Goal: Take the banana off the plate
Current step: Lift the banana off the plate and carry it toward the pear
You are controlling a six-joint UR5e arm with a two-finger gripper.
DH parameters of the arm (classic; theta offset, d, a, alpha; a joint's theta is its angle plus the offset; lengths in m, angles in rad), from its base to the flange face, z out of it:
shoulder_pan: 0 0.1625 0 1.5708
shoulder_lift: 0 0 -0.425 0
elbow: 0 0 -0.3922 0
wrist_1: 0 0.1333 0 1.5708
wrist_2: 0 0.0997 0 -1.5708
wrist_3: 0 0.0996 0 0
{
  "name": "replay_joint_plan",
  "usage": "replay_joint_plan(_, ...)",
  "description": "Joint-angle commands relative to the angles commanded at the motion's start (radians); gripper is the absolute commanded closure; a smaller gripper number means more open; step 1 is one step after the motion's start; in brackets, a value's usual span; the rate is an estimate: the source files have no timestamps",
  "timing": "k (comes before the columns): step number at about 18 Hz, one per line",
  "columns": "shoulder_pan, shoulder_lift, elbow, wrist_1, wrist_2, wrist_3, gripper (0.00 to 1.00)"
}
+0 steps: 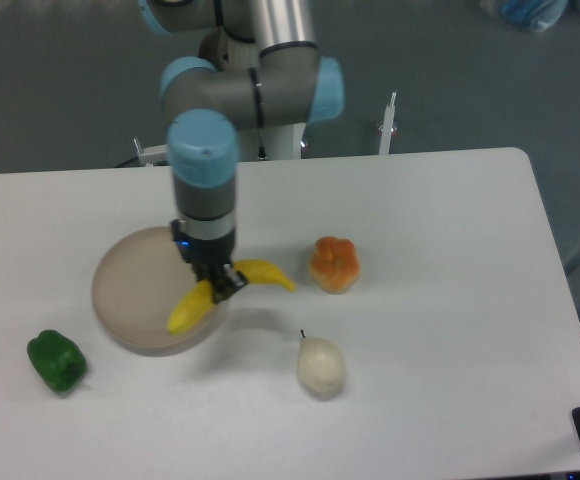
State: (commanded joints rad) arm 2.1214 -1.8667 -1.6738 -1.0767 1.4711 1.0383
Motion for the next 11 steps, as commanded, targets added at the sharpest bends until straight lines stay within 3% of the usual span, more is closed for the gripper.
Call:
replay_joint_plan(5,0.135,-0.094,0.120,-0.017,0.002,0.135,1.00)
replay_joint_plan(8,0.204,-0.141,0.196,-0.074,0.003,0.252,1.00)
replay_joint_plan(9,0.219,-0.172,0.253,-0.107,0.003,0.261,1.00)
replay_joint_plan(11,0.244,-0.209,0.305,-0.137,0.023,0.259,1.00)
